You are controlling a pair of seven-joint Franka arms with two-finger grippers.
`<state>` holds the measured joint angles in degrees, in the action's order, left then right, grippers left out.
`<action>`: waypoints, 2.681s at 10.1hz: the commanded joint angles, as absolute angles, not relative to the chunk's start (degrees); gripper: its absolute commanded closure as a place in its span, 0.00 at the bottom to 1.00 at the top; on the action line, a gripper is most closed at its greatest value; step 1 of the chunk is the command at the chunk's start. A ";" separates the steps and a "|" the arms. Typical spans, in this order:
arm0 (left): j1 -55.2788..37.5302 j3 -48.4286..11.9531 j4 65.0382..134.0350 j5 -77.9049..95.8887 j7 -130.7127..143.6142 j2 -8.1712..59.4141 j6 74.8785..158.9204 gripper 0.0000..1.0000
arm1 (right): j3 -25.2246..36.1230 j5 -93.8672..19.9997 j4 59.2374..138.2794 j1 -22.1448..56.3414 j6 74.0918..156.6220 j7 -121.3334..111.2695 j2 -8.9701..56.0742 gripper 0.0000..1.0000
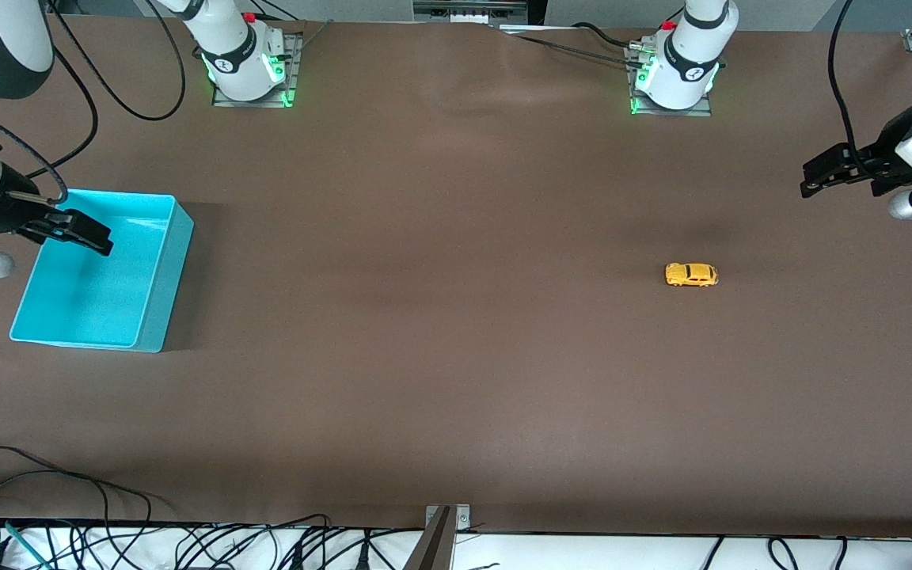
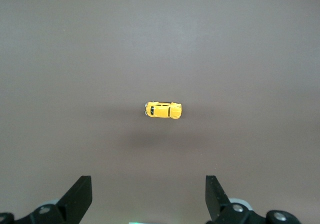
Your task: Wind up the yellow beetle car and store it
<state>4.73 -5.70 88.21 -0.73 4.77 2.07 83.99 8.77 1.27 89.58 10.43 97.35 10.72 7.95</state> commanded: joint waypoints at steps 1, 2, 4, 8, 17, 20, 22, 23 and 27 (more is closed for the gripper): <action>5.45 -5.80 87.98 -2.72 9.73 2.20 83.49 0.00 | 8.61 0.97 89.74 10.81 95.02 10.37 7.29 0.00; 5.62 -5.71 88.24 -2.55 10.02 1.85 82.45 0.00 | 8.61 0.97 89.74 10.98 94.92 10.37 7.29 0.00; 5.97 -5.45 87.54 -2.55 10.46 2.11 79.55 0.00 | 8.70 0.88 89.74 10.90 95.71 10.37 7.29 0.00; 6.94 -4.75 87.71 -9.23 15.88 4.65 75.94 0.00 | 8.70 0.79 90.18 10.90 98.00 10.37 7.29 0.00; 8.79 -4.75 95.15 0.43 53.09 6.42 92.66 0.00 | 8.79 0.70 90.97 10.81 97.29 10.37 7.29 0.00; 8.70 -4.75 101.15 0.53 68.77 8.95 104.48 0.00 | 8.79 0.70 91.14 10.81 97.29 10.37 7.29 0.00; 8.00 -4.66 101.34 0.35 76.61 14.38 108.35 0.00 | 8.79 0.70 91.14 10.81 97.38 10.37 7.29 0.00; 7.82 -4.40 102.21 0.44 79.25 15.98 110.37 0.00 | 8.79 0.70 91.14 10.81 97.38 10.37 7.29 0.00; 5.36 -2.90 120.54 0.35 85.24 11.53 130.56 0.00 | 8.70 0.70 91.14 11.07 98.00 10.37 7.47 0.00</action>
<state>6.34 -3.91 112.28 -0.69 83.45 16.30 125.03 8.62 1.23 90.59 10.79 97.38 10.72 7.93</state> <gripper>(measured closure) 0.000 0.000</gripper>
